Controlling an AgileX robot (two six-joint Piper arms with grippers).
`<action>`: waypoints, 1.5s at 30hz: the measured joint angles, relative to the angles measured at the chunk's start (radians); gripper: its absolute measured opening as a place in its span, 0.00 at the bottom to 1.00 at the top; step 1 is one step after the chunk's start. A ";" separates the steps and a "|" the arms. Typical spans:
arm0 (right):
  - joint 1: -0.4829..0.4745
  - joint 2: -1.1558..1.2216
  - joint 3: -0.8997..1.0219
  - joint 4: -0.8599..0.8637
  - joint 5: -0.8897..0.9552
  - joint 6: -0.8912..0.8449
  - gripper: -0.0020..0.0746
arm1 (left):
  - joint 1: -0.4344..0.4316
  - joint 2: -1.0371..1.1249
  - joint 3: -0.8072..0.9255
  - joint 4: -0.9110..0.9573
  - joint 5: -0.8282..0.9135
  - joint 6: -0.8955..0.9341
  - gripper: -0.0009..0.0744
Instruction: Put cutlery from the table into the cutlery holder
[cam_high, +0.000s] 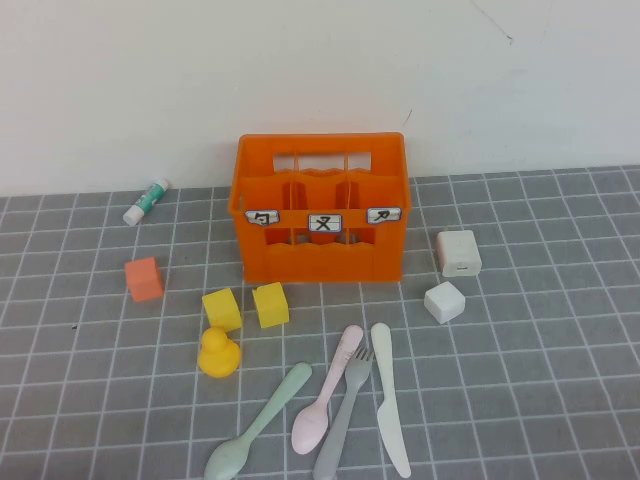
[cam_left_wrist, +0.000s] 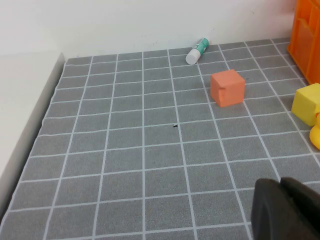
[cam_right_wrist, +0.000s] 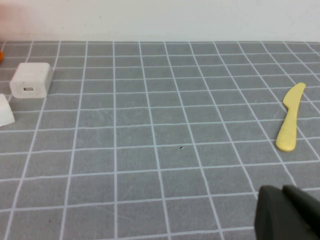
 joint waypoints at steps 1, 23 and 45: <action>0.000 0.000 0.000 0.000 0.000 0.000 0.02 | 0.000 0.000 0.000 0.000 0.000 0.000 0.01; 0.000 0.000 0.000 0.000 0.000 0.000 0.02 | 0.000 0.000 0.000 -0.232 -0.141 0.000 0.01; 0.000 0.000 0.000 0.000 0.000 0.000 0.02 | 0.000 0.000 0.000 -1.102 -0.208 -0.162 0.01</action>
